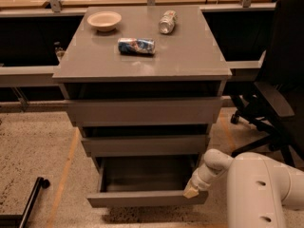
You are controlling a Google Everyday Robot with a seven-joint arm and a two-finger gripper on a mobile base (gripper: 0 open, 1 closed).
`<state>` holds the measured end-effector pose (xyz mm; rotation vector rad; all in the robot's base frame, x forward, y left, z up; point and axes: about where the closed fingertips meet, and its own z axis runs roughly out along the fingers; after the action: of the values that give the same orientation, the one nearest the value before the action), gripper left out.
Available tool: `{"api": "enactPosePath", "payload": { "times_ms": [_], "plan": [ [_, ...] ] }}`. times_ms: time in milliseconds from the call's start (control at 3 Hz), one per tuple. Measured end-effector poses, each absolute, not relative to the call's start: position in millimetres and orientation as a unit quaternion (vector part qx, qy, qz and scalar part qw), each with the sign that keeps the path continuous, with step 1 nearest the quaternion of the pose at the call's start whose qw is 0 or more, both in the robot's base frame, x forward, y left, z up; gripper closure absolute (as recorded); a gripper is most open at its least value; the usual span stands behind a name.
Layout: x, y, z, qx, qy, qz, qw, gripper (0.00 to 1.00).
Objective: Close bottom drawer
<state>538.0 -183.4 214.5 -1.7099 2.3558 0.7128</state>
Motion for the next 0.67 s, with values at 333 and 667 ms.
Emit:
{"api": "enactPosePath", "payload": {
  "times_ms": [333,667],
  "plan": [
    [538.0,-183.4,214.6,-0.569,0.784,0.237,0.072,1.00],
    [532.1,-182.1,223.9,-0.567,0.790,0.218,0.083,1.00]
  ]
}}
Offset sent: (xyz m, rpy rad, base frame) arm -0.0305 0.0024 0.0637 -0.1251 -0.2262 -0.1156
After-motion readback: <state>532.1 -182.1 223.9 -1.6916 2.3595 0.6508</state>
